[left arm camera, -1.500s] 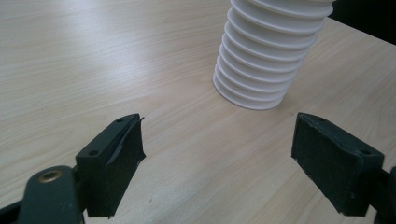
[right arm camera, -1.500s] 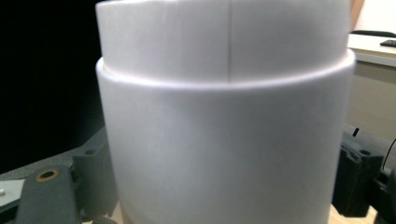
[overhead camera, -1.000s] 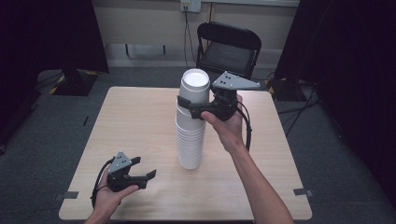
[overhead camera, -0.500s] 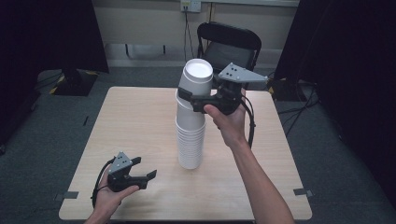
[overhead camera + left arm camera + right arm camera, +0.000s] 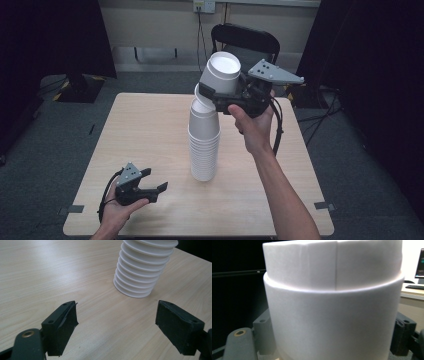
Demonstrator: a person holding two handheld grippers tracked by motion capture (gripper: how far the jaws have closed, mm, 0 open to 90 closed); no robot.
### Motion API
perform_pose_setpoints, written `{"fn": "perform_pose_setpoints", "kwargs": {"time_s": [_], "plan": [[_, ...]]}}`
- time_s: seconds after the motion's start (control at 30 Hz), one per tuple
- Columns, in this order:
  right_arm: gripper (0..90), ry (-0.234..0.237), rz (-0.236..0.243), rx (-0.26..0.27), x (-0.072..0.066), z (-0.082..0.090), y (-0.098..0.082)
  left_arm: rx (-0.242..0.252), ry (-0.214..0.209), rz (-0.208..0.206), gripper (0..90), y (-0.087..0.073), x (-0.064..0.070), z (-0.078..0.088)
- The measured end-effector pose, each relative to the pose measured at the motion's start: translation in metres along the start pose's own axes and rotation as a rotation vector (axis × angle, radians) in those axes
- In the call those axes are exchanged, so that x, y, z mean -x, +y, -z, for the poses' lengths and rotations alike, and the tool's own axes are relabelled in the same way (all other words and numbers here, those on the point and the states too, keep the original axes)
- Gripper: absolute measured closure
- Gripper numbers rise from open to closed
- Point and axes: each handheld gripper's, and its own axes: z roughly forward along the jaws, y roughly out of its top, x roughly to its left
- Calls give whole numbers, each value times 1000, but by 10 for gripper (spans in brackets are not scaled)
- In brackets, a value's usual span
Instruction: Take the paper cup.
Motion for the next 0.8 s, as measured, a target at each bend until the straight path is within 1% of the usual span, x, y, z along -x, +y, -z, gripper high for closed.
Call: {"fn": "perform_pose_setpoints", "kwargs": {"time_s": [0.17,0.23,0.3,0.43,0.47,0.63,0.7,0.73,0.77,0.8], "plan": [[168,-18,-11,-2,5,9,1,1,-4,5,174,0,1,-1],[169,-23,-9,-1,8,12,1,1,-1,1,174,0,0,0],[169,-31,-22,-5,10,15,0,2,-2,3,174,0,0,0],[169,-50,-26,-13,15,21,-3,1,-2,3,176,-1,0,-1],[169,-63,-38,-21,19,25,-7,-1,-1,6,176,-1,0,-1],[169,-83,-65,-24,26,38,-14,-2,6,5,177,-2,-1,-1],[169,-85,-65,-30,27,40,-15,-1,7,4,177,-2,-1,-2],[169,-90,-69,-35,28,42,-16,-2,14,-3,177,-2,0,-2],[170,-92,-71,-40,29,44,-18,-2,18,-18,176,-2,0,-2],[170,-98,-71,-47,31,47,-21,0,23,-37,157,-1,2,-2]]}}
